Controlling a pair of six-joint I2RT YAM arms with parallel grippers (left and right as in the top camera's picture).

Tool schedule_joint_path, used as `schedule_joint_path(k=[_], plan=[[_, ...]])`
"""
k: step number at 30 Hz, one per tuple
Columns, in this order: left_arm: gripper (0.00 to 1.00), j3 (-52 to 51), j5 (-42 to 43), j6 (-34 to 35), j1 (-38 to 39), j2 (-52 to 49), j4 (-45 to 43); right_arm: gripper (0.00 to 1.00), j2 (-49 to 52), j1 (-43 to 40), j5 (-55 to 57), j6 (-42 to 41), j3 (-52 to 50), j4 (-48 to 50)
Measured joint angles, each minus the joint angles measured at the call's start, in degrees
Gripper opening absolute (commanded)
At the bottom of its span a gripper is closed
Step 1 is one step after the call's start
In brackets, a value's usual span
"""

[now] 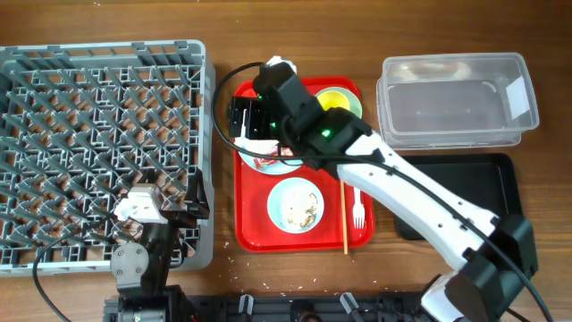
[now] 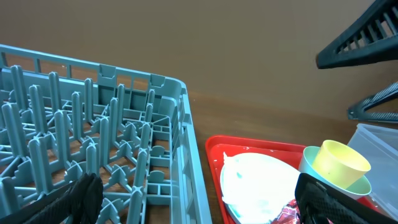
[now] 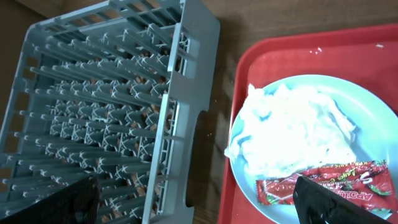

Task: Sort waste into correct bins and load items into the dishwasher rack
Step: 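Reach the right gripper to the red candy wrapper on the plate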

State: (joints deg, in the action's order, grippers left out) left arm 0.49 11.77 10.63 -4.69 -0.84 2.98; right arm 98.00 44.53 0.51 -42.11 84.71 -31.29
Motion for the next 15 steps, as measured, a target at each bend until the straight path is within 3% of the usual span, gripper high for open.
schedule_joint_path(k=[1,3,7,12,15], plan=[[1.00,0.00,0.00,0.00,0.00,0.00,0.00,0.91,0.02,0.00,0.22,-0.44,0.00,0.02],[1.00,0.00,0.00,0.00,0.00,0.00,0.00,0.75,0.28,0.00,2.40,-1.92,0.00,-0.20],[1.00,0.00,0.00,0.00,0.00,0.00,0.00,0.73,5.99,0.00,8.98,-10.71,0.04,-2.40],[1.00,0.00,0.00,0.00,0.00,0.00,0.00,0.64,13.97,0.00,13.20,-12.07,0.02,-0.17],[1.00,0.00,0.00,0.00,0.00,0.00,-0.02,0.59,14.73,0.00,15.89,-15.10,0.02,-4.55]])
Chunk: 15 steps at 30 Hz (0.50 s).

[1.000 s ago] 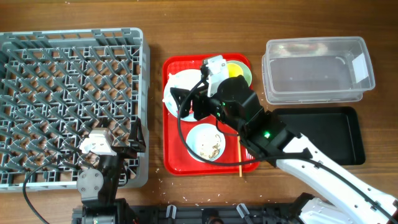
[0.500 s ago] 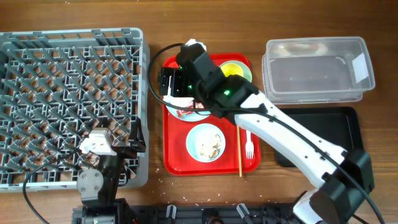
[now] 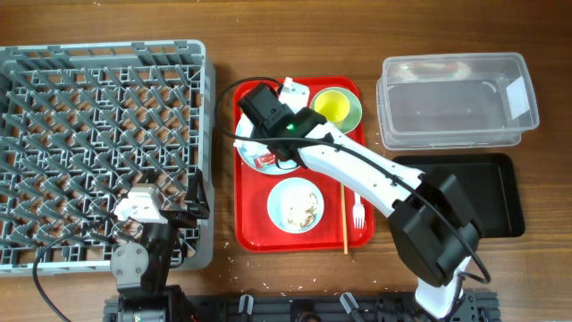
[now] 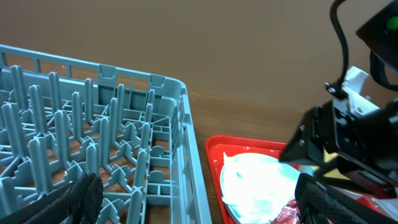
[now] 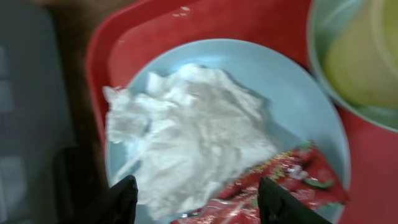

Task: Sort waste into correct bins and load items into the dishwasher rack
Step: 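Reach the right gripper to the red candy wrapper on the plate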

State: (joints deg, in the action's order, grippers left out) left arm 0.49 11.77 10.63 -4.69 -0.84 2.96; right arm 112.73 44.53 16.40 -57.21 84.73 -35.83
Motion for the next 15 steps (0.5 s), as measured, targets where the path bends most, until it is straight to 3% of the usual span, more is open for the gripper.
schedule_joint_path(k=[3,6,15], plan=[[1.00,0.00,0.00,0.00,0.00,0.00,0.02,0.54,0.00,-0.26,2.69,-6.64,0.02,-8.44],[1.00,0.00,0.00,0.00,0.00,0.00,0.02,0.55,0.11,-0.81,2.08,-11.41,0.02,-8.37],[1.00,0.00,0.00,0.00,0.00,0.00,0.02,0.50,1.16,-0.81,1.64,-13.29,0.02,-7.69]])
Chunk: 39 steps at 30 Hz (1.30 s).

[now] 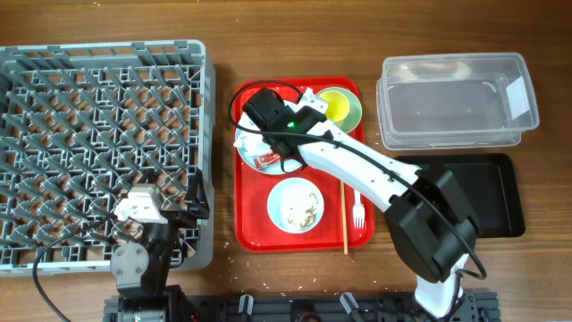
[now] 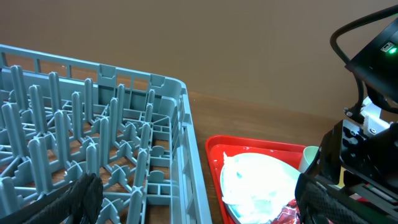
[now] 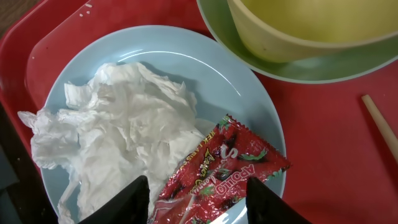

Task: Sort waste into correct bins and load items into the dishwasher rack
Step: 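Reach the right gripper to the red candy wrapper on the plate, then grasp the red wrapper and carry it to the clear plastic bin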

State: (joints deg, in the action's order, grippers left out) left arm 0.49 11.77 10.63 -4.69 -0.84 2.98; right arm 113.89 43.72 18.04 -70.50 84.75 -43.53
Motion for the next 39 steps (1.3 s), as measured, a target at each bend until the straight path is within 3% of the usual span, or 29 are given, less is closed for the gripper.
schedule_joint_path(k=[6,9,11,13,20,26,27,28,35,39], plan=[[1.00,0.00,0.00,0.00,0.00,0.00,0.00,0.36,4.33,0.00,-1.75,-0.66,0.00,0.22],[1.00,0.00,0.00,0.00,0.00,0.00,0.00,0.35,4.33,0.00,-2.16,-1.05,0.00,0.50],[1.00,0.00,0.00,0.00,0.00,0.00,0.00,0.63,4.33,0.00,-2.16,-1.07,0.00,0.57],[1.00,0.00,0.00,0.00,0.00,0.00,0.00,0.69,4.33,-0.02,-2.10,-1.29,0.00,0.94],[1.00,0.00,0.00,0.02,0.00,0.00,0.00,0.44,4.33,-0.02,-1.27,-1.42,0.00,2.38],[1.00,0.00,0.00,0.00,0.00,0.00,0.00,0.29,5.70,0.00,-1.27,-1.46,0.00,0.92],[1.00,0.00,0.00,0.00,0.00,0.00,0.00,0.20,5.70,0.00,-1.27,-1.38,0.00,0.90],[1.00,0.00,0.00,0.00,0.00,0.00,0.00,0.04,5.70,0.00,-1.27,-1.22,0.00,0.85],[1.00,0.00,0.00,0.00,0.00,0.00,0.00,0.04,4.72,0.00,-1.27,1.92,0.07,-0.02],[1.00,0.00,0.00,0.00,0.00,0.00,0.00,0.04,-3.98,0.00,-1.22,4.92,0.07,-0.22]])
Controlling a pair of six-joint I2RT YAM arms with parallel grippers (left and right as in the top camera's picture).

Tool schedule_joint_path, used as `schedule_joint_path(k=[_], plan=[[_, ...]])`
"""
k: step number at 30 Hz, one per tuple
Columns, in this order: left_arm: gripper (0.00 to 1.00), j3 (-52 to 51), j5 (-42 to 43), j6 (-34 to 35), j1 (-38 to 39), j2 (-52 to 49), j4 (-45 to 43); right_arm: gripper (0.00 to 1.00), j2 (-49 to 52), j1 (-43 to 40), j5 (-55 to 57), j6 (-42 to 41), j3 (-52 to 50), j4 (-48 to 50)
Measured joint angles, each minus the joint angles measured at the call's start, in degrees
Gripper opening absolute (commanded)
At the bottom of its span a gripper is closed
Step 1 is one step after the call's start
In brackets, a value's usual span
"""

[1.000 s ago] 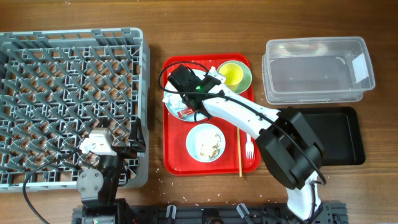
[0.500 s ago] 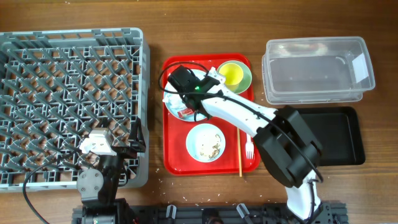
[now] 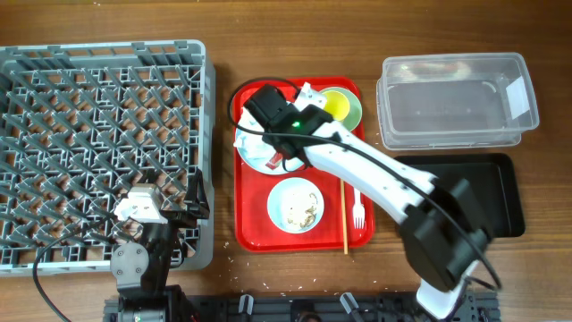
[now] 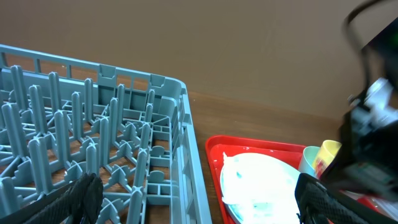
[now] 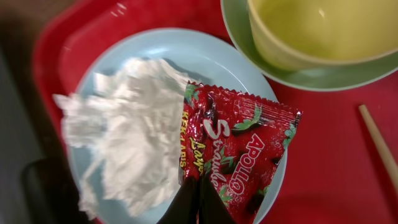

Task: Sort waste into correct bins and load items into the dishwasher rack
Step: 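Grasp the red wrapper and carry it to the clear plastic bin, then release the wrapper in the bin and reach to the white tissue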

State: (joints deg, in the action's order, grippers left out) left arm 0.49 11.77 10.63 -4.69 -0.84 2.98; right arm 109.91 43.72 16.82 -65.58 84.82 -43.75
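My right gripper (image 5: 198, 198) is shut on a red snack wrapper (image 5: 239, 149), lifted a little over the pale blue plate (image 5: 214, 59) on the red tray (image 3: 253, 228). A crumpled white napkin (image 5: 121, 137) lies on that plate. In the overhead view the right gripper (image 3: 279, 154) holds the wrapper (image 3: 284, 157) above the tray's upper left. The grey dishwasher rack (image 3: 98, 148) fills the left side. My left gripper (image 4: 193, 198) stands open at the rack's front right corner, holding nothing.
A yellow cup (image 3: 332, 104) sits in a green bowl at the tray's back. A small dirty plate (image 3: 296, 205), a chopstick (image 3: 345, 215) and a white fork (image 3: 357, 210) lie on the tray's front half. A clear plastic bin (image 3: 458, 98) and a black tray (image 3: 487, 192) stand at the right.
My right gripper was open over the wrapper lying on the blue plate; now it is shut on the wrapper, which hangs raised off the plate. The left arm has not moved.
The right gripper stood open high over the rack's edge and the plate's left side. Then it was lower over the napkin, then open right above the wrapper. Now it holds the wrapper lifted off the plate. The left gripper stayed open by the rack throughout.
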Motion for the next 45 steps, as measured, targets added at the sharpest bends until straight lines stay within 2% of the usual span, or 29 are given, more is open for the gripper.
schedule_joint_path(k=[3,11,17,25,28,29,30,31,32,33,35,38,39,41,43,45], plan=[[1.00,0.00,0.00,0.00,0.00,0.00,0.00,0.04,-4.11,0.00,0.17,1.42,0.09,-0.24],[1.00,0.00,0.00,0.00,0.00,0.00,0.00,0.04,-6.84,-2.36,0.72,5.29,0.09,0.11],[1.00,0.00,0.00,0.00,0.00,0.00,0.00,0.04,-16.52,-13.35,3.67,8.17,0.13,1.18],[1.00,0.00,0.00,0.00,0.00,0.00,0.00,0.04,-16.70,-32.52,9.86,8.44,0.20,1.14],[1.00,0.00,0.00,0.00,0.00,0.00,0.00,0.06,-16.61,-35.71,10.47,7.54,0.17,0.87],[1.00,0.00,0.00,0.00,0.00,0.00,0.00,0.09,-16.44,-35.71,10.80,7.34,0.17,0.90],[1.00,0.00,0.00,0.00,0.00,0.00,0.00,0.17,-15.93,-35.63,11.28,7.17,0.17,0.90],[1.00,0.00,0.00,0.00,0.00,0.00,0.00,0.33,-15.08,-35.65,11.87,6.95,0.17,0.90],[1.00,0.00,0.00,0.02,0.00,0.00,0.00,0.39,-13.84,-35.65,12.61,6.58,0.17,0.87],[1.00,0.00,0.00,0.00,0.00,0.00,0.00,0.50,-12.35,-35.65,13.09,6.19,0.15,0.87],[1.00,0.00,0.00,0.00,0.00,0.00,0.00,0.52,-10.56,-35.65,13.42,5.77,0.09,0.68],[1.00,0.00,0.00,0.00,0.00,0.00,0.00,0.50,-10.47,-35.65,11.89,7.43,0.07,0.48],[1.00,0.00,0.00,0.00,0.00,0.00,0.00,0.40,-10.49,-35.65,9.33,8.90,0.07,0.48],[1.00,0.00,0.00,0.00,0.00,0.00,0.00,0.33,-11.67,-35.54,1.11,11.67,0.07,0.61],[1.00,0.00,0.00,0.00,0.00,0.00,0.00,0.33,-14.01,-34.27,-9.14,14.43,0.07,2.08],[1.00,0.00,0.00,0.02,0.00,0.00,0.00,0.47,-15.19,-29.81,-15.96,15.74,0.09,3.23]])
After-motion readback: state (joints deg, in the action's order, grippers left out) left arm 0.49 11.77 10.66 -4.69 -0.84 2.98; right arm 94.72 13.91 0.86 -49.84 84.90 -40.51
